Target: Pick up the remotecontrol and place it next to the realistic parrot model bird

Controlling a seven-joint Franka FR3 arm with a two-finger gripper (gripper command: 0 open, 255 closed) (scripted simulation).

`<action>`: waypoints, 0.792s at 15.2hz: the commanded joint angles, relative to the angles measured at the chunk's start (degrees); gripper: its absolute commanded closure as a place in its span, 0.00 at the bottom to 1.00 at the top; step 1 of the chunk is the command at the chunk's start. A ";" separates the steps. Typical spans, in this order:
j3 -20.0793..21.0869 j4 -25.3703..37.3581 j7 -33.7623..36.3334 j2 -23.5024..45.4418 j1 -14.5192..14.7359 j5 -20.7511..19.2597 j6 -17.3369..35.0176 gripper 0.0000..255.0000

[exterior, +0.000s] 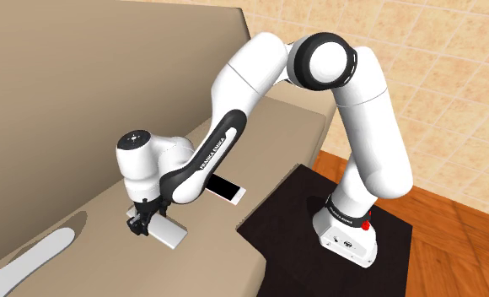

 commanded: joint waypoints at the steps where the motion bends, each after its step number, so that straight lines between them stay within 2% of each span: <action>1: -0.01 -0.01 0.00 0.03 0.00 0.00 0.00 1.00; 12: 0.91 -0.44 -0.66 -1.79 -0.68 0.98 -1.34 1.00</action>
